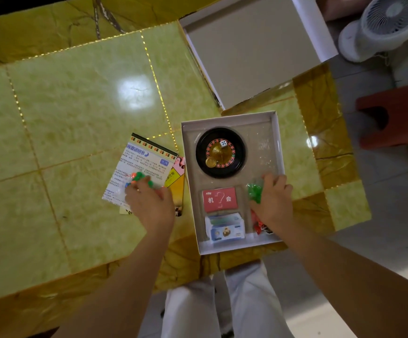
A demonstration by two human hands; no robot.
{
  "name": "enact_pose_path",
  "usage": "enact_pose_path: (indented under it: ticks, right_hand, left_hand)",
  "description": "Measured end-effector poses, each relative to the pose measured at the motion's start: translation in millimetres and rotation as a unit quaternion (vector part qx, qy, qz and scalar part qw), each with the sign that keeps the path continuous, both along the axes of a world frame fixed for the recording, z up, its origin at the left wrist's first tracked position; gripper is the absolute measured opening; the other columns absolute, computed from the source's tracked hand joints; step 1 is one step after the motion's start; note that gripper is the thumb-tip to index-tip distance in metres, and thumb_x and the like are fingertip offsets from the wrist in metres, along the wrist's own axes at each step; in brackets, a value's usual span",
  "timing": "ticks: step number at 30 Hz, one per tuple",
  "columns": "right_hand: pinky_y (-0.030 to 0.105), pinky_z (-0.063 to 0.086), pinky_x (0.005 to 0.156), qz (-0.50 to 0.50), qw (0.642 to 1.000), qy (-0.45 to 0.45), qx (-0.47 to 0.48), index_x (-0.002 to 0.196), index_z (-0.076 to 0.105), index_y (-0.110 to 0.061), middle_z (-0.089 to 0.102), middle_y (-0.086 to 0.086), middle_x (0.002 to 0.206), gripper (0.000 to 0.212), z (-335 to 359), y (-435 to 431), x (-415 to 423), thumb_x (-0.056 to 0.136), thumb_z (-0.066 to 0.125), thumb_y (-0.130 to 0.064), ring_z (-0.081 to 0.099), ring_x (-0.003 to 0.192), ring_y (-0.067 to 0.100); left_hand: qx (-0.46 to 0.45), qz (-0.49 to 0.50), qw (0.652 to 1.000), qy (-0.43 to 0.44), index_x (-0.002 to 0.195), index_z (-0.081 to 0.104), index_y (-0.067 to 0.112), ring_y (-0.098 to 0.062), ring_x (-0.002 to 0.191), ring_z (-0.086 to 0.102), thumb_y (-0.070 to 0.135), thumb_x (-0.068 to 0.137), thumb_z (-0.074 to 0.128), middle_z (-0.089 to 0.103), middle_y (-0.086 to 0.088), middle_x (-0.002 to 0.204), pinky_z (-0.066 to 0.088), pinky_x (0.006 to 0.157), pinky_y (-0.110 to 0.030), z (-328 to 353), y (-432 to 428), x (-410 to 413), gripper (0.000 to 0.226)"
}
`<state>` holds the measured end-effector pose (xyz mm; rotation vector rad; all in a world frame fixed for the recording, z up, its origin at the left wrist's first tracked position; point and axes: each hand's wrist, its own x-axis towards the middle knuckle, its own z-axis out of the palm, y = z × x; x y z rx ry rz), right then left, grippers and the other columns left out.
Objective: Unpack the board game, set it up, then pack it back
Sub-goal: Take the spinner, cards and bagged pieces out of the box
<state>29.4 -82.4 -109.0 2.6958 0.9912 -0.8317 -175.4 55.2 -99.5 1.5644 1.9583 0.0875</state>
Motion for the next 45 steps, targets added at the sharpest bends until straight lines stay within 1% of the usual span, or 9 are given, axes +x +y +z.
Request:
enact_pose_path:
  ticks: [6, 11, 18, 23, 26, 28, 35, 41, 45]
  right_hand:
    - [0.035, 0.054, 0.079, -0.122, 0.983, 0.037, 0.128, 0.107, 0.049, -0.016, 0.042, 0.008, 0.113, 0.045, 17.4, 6.8, 12.5, 0.077, 0.075, -0.037, 0.053, 0.091, 0.022]
    - [0.021, 0.040, 0.067, -0.134, 0.952, 0.173, 0.214, 0.098, 0.049, -0.022, 0.045, -0.004, 0.102, 0.031, 41.4, 32.7, -0.9, 0.077, 0.071, -0.025, 0.049, 0.082, 0.006]
    - [0.016, 0.046, 0.072, -0.193, 0.886, 0.359, 0.222, 0.113, 0.055, -0.028, 0.051, -0.005, 0.115, 0.032, 29.0, 45.6, -23.0, 0.086, 0.068, -0.039, 0.054, 0.092, 0.001]
    - [0.031, 0.049, 0.080, -0.274, 0.905, 0.261, 0.192, 0.111, 0.050, -0.028, 0.054, -0.005, 0.113, 0.041, 23.3, 35.4, -24.5, 0.086, 0.055, -0.060, 0.057, 0.095, 0.008]
    - [0.025, 0.054, 0.071, -0.361, 0.803, 0.446, 0.157, 0.110, 0.060, -0.015, 0.068, 0.001, 0.103, 0.047, 29.1, 38.9, -29.7, 0.087, 0.058, -0.056, 0.069, 0.085, 0.012]
    - [0.038, 0.057, 0.086, -0.391, 0.755, 0.499, 0.169, 0.117, 0.061, -0.013, 0.071, 0.006, 0.107, 0.056, 30.3, 43.8, -33.6, 0.079, 0.068, -0.054, 0.071, 0.093, 0.019]
    - [0.043, 0.057, 0.081, -0.458, 0.665, 0.547, 0.221, 0.121, 0.057, 0.002, 0.068, 0.014, 0.101, 0.035, 47.7, 79.7, -41.2, 0.090, 0.063, -0.014, 0.068, 0.087, 0.023]
    - [0.043, 0.049, 0.099, -0.358, 0.717, 0.559, 0.215, 0.120, 0.061, -0.010, 0.066, 0.010, 0.120, 0.035, 44.8, 112.8, -64.7, 0.090, 0.065, -0.026, 0.063, 0.111, 0.024]
    - [0.036, 0.048, 0.099, -0.304, 0.818, 0.439, 0.212, 0.127, 0.056, -0.021, 0.062, 0.003, 0.123, 0.036, 35.1, 100.1, -52.0, 0.092, 0.061, -0.029, 0.061, 0.110, 0.017]
  left_hand:
    - [-0.164, -0.094, 0.950, -0.248, 0.105, 0.063, 0.017, -0.018, 0.093, 0.062, 0.018, 0.094, 0.057, 0.064, 0.000, 0.099, 0.055, 0.080, -0.036, 11.8, -30.0, 31.9, 0.012]
    - [-0.370, -0.103, 0.828, -0.408, 0.135, 0.047, 0.020, -0.013, 0.112, 0.060, 0.034, 0.080, 0.074, 0.060, 0.002, 0.123, 0.052, 0.094, -0.030, 31.6, -41.5, 59.6, 0.063]
    - [-0.399, 0.028, 0.809, -0.432, 0.126, 0.050, 0.013, -0.019, 0.090, 0.069, 0.002, 0.089, 0.062, 0.061, -0.011, 0.117, 0.057, 0.080, -0.031, 27.0, -27.6, 40.7, 0.041]
    - [-0.383, 0.186, 0.765, -0.483, 0.121, 0.052, 0.004, -0.015, 0.071, 0.062, -0.005, 0.093, 0.046, 0.064, -0.011, 0.102, 0.058, 0.071, -0.028, 24.1, -22.2, 41.9, 0.031]
    - [-0.424, 0.152, 0.743, -0.495, 0.115, 0.056, 0.003, -0.024, 0.087, 0.063, -0.003, 0.093, 0.043, 0.065, -0.013, 0.101, 0.053, 0.093, -0.042, 26.7, -21.5, 39.8, 0.026]
    - [-0.440, 0.145, 0.727, -0.507, 0.110, 0.058, 0.004, -0.028, 0.094, 0.062, -0.002, 0.092, 0.042, 0.066, -0.015, 0.101, 0.047, 0.099, -0.048, 32.0, -21.1, 38.9, 0.025]
    - [-0.371, 0.076, 0.822, -0.425, 0.127, 0.055, 0.019, -0.023, 0.107, 0.065, 0.044, 0.081, 0.067, 0.068, -0.006, 0.117, 0.050, 0.085, -0.035, 34.7, -4.5, 10.7, 0.054]
    - [-0.312, 0.108, 0.822, -0.465, 0.110, 0.060, 0.011, -0.025, 0.086, 0.069, 0.027, 0.097, 0.051, 0.072, -0.009, 0.099, 0.057, 0.070, -0.034, 33.3, 25.4, -12.3, 0.023]
    - [-0.235, 0.174, 0.858, -0.423, 0.115, 0.057, 0.002, -0.027, 0.078, 0.066, 0.031, 0.100, 0.048, 0.070, -0.012, 0.092, 0.051, 0.062, -0.038, 18.0, 42.2, -30.8, 0.034]
